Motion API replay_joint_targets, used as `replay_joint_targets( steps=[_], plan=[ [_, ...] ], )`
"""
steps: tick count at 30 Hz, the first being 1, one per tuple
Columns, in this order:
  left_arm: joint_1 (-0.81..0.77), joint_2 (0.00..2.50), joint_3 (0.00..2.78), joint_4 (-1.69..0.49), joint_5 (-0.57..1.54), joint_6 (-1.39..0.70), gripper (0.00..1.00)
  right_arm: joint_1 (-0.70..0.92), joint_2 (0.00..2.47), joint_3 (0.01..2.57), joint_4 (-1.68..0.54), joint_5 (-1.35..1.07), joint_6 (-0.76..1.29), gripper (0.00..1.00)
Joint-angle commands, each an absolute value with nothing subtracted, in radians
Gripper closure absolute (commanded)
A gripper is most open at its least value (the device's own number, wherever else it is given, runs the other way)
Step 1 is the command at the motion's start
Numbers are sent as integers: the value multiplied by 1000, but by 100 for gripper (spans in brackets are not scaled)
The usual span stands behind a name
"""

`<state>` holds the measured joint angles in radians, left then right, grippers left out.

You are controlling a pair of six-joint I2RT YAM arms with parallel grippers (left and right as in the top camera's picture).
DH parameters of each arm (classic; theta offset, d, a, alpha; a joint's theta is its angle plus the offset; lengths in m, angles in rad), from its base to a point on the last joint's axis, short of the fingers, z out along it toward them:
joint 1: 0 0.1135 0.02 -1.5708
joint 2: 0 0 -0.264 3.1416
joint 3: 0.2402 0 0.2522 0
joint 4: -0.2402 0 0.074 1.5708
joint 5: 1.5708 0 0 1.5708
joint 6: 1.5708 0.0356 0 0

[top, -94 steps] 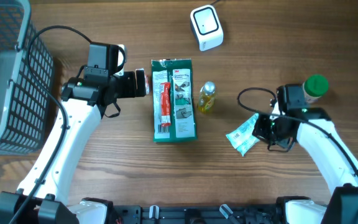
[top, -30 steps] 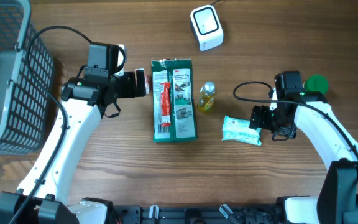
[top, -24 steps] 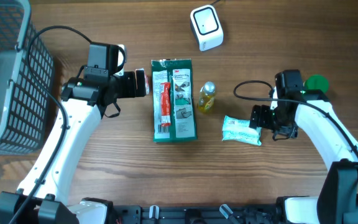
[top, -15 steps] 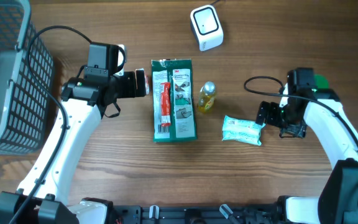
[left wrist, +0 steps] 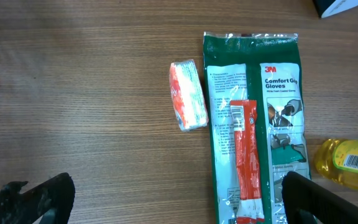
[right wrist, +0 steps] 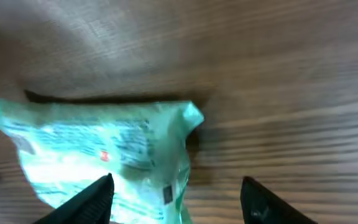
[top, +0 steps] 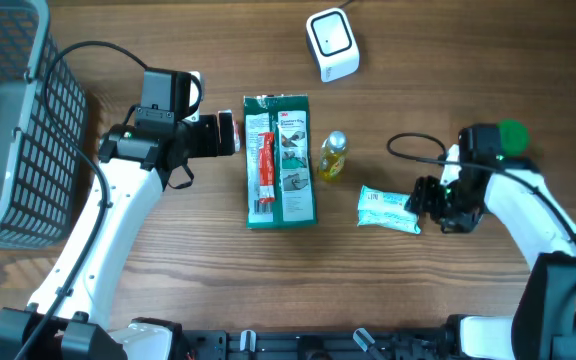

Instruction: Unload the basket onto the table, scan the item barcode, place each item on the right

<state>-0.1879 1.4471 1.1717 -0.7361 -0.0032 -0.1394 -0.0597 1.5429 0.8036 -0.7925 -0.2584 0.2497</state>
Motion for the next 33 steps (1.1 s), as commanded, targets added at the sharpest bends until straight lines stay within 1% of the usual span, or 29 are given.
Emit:
replay_joint_targets(
  steps=[1,4,6,7,9,10,14,19,24,33],
  plan=[
    [-186,1442,1181,-734,-13,-135,0,-59,1535,691,-669,-321,318,34],
    [-186,1442,1181,-734,-13,-135,0,-59,1535,624,-554,-363,318,38],
    [-186,1442,1181,-734,-13,-135,0,-59,1535,613,-527,-368,325,48],
    [-186,1442,1181,-734,-13,-135,0,-59,1535,613,-526,-368,324,57],
    [-186,1442,1181,-734,-13,-135,0,-59,1534,616,-528,-378,318,92],
    [-186,1442,1181,-734,-13,-135,0,-59,1533,621,-530,-399,314,96],
    [-186,1442,1181,-734,-13,-135,0,-59,1494,676,-580,-450,315,96],
    [-186,1442,1181,-734,-13,-135,0,-59,1424,707,-642,-449,315,96],
    [-186,1442,1181,-734,-13,-135,0,-59,1359,707,-656,-450,318,95],
    [-186,1442,1181,-734,-13,-135,0,-59,1329,716,-685,-449,314,96]
  ],
)
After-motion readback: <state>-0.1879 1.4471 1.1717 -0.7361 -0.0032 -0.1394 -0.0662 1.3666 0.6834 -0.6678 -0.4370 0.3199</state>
